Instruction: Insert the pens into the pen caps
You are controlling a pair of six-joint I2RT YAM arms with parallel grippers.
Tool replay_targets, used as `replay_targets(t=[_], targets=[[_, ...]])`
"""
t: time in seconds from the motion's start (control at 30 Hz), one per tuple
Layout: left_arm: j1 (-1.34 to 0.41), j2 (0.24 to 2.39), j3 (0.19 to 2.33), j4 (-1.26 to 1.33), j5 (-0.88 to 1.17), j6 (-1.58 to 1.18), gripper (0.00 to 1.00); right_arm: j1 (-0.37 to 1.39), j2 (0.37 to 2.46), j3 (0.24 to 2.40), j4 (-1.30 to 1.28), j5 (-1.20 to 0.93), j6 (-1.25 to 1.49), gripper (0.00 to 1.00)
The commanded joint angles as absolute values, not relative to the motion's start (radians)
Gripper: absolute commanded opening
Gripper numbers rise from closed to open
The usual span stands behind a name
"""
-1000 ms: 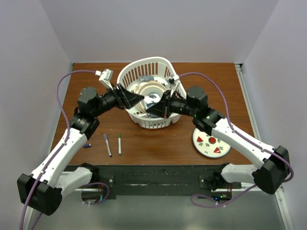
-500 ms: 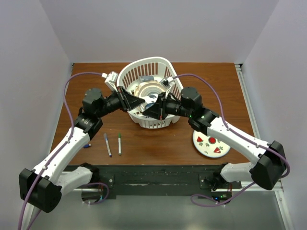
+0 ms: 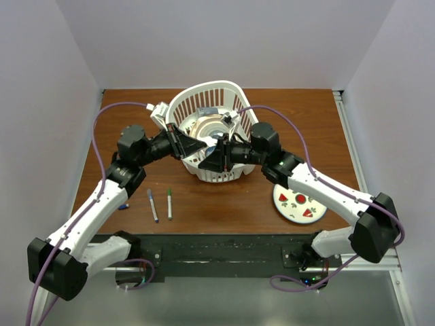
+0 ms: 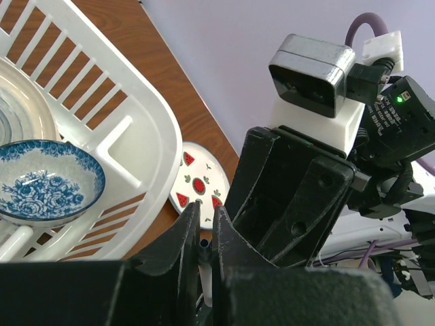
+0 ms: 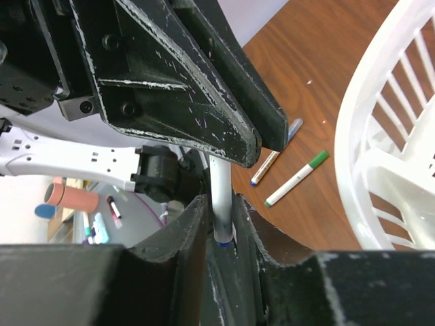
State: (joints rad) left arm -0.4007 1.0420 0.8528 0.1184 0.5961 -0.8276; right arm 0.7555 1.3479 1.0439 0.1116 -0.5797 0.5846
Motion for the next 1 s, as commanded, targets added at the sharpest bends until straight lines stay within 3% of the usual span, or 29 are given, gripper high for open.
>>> replay_targets(t=[0.0,0.03,0.1,0.17,0.23,0.27,0.33,0.47,0.63,0.83,0.97], targets=[[-0.405,1.039,0.857,0.164,0.624,-0.819,0.00,0.759,1.341,1.069,0.143,-0.629,0.592,0.31],[-0.405,1.037,0.859,0.163,0.624,-0.818,0.00,0.761,1.341,1.071,0.141,-0.626,0.592,0.28],[-0.405,1.037,0.862,0.157,0.623,-0.810,0.00,0.759,1.336,1.066,0.140,-0.612,0.588,0.00],[-0.405,1.038,0.870,0.129,0.620,-0.792,0.00,0.759,1.322,1.055,0.149,-0.601,0.587,0.00],[-0.405,1.034,0.896,0.054,0.583,-0.769,0.34,0.761,1.312,1.043,0.160,-0.583,0.586,0.00],[-0.405,1.032,0.903,0.026,0.569,-0.749,0.70,0.759,1.302,1.042,0.160,-0.574,0.586,0.00],[-0.405,1.028,0.936,-0.079,0.514,-0.729,1.00,0.761,1.293,1.040,0.153,-0.548,0.580,0.00],[-0.405,0.985,0.959,-0.218,0.367,-0.689,1.00,0.759,1.270,1.071,0.045,-0.493,0.506,0.00],[-0.405,0.956,0.960,-0.437,0.031,-0.713,1.00,0.759,1.217,1.100,-0.144,-0.371,0.416,0.00],[-0.403,0.939,0.905,-0.601,-0.303,-0.860,0.99,0.759,1.196,1.137,-0.248,-0.198,0.377,0.00],[-0.399,0.931,0.867,-0.658,-0.442,-0.998,0.93,0.758,1.239,1.242,-0.313,-0.153,0.376,0.00]])
